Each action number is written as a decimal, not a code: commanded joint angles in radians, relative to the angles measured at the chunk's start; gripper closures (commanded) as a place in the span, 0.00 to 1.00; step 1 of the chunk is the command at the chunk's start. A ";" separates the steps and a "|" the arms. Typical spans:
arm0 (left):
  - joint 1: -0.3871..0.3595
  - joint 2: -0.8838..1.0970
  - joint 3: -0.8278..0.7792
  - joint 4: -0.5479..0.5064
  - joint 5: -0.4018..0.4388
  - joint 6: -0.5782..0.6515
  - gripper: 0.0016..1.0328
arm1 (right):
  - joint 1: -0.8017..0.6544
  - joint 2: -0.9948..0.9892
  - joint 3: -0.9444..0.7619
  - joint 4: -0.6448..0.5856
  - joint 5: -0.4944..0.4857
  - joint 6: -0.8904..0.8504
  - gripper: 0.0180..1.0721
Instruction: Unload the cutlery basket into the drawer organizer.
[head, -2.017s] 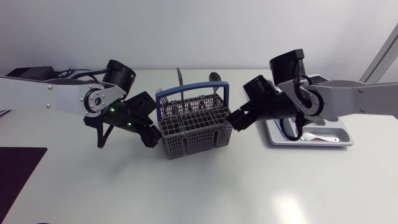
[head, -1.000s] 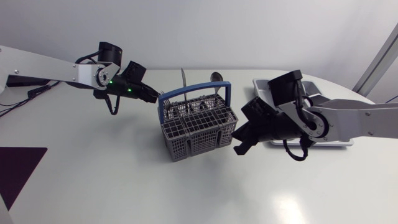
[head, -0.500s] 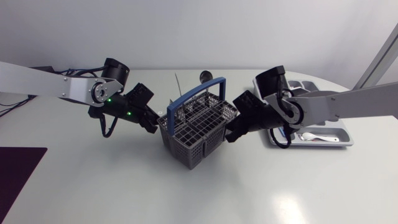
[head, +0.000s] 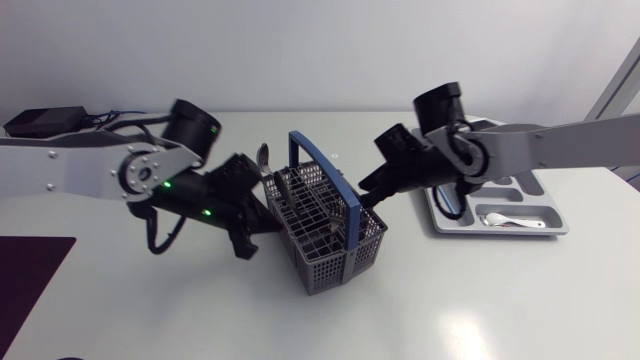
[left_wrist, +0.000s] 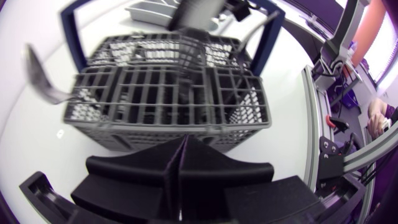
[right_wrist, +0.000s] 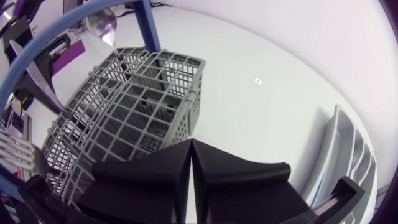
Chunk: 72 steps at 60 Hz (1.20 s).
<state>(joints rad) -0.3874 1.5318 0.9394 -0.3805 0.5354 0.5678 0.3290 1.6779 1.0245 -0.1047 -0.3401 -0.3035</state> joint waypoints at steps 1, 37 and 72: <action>0.147 -0.036 0.044 -0.006 0.032 0.043 0.87 | -0.082 -0.106 -0.052 -0.049 -0.025 -0.039 0.94; 0.269 0.538 0.535 0.052 0.149 -0.088 0.87 | 0.025 -0.514 -0.399 -0.231 -0.074 -0.059 0.94; 0.202 0.429 0.343 -0.009 0.181 0.027 0.87 | 0.033 -0.213 -0.222 -0.075 -0.025 -0.017 0.94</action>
<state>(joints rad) -0.1776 2.0300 1.3422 -0.3676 0.6960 0.5549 0.3790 1.4288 0.7383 -0.2054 -0.3656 -0.3286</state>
